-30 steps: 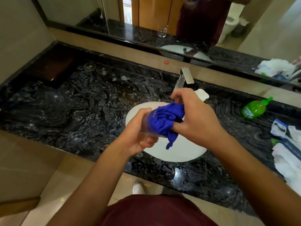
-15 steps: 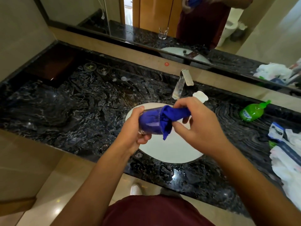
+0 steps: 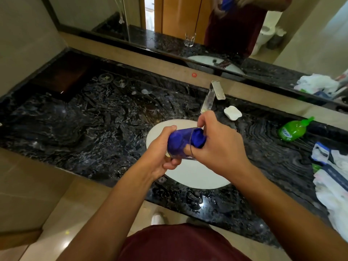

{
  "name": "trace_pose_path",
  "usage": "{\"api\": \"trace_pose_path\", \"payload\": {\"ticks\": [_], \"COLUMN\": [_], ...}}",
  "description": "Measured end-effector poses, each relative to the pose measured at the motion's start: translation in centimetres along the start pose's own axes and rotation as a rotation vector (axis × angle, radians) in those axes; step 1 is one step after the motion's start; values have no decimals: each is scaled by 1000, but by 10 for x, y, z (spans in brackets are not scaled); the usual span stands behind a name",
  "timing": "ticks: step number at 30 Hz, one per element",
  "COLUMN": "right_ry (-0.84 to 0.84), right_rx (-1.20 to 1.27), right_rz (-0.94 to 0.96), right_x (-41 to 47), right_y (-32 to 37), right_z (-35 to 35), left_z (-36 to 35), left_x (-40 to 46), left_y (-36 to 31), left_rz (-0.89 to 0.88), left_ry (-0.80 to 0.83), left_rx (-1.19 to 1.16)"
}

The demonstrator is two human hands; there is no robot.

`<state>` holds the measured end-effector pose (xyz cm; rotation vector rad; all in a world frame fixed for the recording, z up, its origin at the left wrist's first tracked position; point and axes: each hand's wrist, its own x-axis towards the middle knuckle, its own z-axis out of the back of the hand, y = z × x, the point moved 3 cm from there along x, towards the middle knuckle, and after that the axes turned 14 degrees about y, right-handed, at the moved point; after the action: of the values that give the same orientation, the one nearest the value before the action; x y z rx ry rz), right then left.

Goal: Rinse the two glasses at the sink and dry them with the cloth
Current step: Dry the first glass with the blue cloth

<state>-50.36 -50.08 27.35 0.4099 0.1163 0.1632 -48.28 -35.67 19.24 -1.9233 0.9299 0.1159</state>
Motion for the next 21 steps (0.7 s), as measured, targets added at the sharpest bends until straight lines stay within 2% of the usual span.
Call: {"api": "trace_pose_path", "payload": {"ticks": [8,12,14,17,19,21], "right_ry": [-214,-379,-325,-226,-219,-186], "right_rx": [192,387,657,1250,1643,1910], "right_rz": [12,0,13,6,-54,-157], "right_x": [6,6,9,20,25,29], "right_y": [3,-32,-50,-64,-67,-70], "right_z": [0,18,17,1,-13,-26], "left_z": [18,29,26,18,14,11], "left_x": [-2,-14,-18,-17,-13,-12], "left_y": [3,3,4,6,7,6], "left_rz": [-119,-173,-198,-277,-358,-439], "left_ry": [-160,-107,-88,-71,-86,-105], "left_rx": [-94,-273,-341,-432,-513,-540]}}
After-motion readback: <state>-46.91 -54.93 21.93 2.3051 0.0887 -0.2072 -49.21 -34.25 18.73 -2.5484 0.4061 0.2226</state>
